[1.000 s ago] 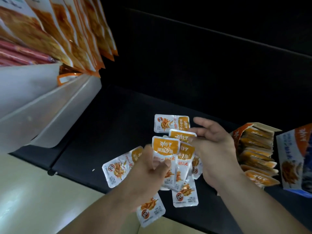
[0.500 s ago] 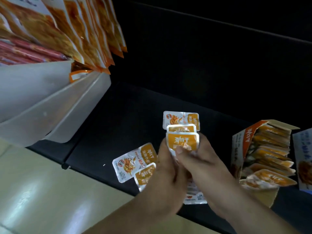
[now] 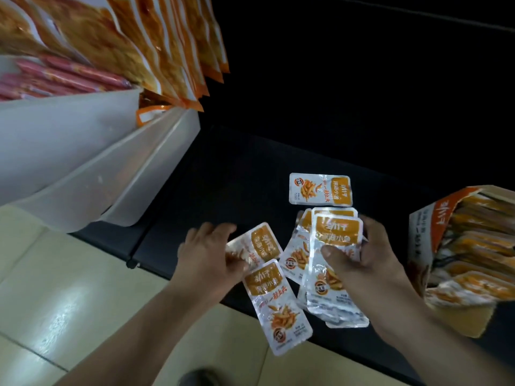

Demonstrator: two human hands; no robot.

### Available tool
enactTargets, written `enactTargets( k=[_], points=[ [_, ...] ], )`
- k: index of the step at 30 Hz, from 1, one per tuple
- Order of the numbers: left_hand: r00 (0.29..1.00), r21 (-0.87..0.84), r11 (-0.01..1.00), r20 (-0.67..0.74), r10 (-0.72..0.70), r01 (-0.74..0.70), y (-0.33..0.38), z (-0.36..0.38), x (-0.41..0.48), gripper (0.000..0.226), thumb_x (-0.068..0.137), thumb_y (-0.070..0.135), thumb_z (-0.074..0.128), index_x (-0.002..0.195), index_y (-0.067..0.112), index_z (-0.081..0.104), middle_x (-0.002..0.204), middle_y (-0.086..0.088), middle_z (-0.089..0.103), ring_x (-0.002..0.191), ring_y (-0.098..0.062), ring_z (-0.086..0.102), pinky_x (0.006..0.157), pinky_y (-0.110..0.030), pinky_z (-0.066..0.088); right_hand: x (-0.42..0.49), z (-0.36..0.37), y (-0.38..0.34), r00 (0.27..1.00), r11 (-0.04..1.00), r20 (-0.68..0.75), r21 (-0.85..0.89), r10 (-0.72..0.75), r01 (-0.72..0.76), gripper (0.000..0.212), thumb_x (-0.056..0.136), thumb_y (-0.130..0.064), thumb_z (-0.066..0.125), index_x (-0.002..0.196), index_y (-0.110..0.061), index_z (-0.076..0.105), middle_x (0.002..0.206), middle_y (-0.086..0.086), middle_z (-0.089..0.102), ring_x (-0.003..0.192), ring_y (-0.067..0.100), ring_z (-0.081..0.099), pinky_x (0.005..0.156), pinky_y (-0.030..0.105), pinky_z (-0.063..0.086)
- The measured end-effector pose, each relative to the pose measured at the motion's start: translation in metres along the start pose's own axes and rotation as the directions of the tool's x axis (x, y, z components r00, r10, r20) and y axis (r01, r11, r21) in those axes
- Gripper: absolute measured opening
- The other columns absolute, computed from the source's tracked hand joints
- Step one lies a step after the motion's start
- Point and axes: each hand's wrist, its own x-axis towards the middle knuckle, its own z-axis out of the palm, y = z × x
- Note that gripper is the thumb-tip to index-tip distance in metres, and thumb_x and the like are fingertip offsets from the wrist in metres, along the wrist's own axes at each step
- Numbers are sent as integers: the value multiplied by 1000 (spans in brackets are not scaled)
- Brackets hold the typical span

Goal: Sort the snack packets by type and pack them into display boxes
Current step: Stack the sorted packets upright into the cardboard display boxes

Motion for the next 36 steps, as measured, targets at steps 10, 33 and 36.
enactTargets(
  k=[10,33,36],
  points=[
    [915,-788,499,194,-354,360,39,-7,-70,15,100,27,67,89,18,74,76,6,79,67,-9,76,64,-34,59,-9,-1,-1,986,972,144,-209,-78,108,73,102,-22,63,149,-60,21,115,-17,64,59,2,66,50,15,48],
    [992,-982,171,58,-111,77,93,-21,-68,23,98,8,62,117,18,69,104,-3,80,93,-22,78,74,-38,63,-5,-23,-3,994,997,107,71,14,-22,60,99,-18,68,129,-65,45,104,-25,74,92,2,74,85,37,63],
    [990,-950,305,107,97,73,129,-24,-75,24,102,15,59,119,29,66,103,7,80,93,-13,78,78,-32,59,-10,-44,-24,997,955,57,290,43,-58,54,100,-15,66,132,-57,51,105,-7,79,93,20,78,87,54,62]
  ],
)
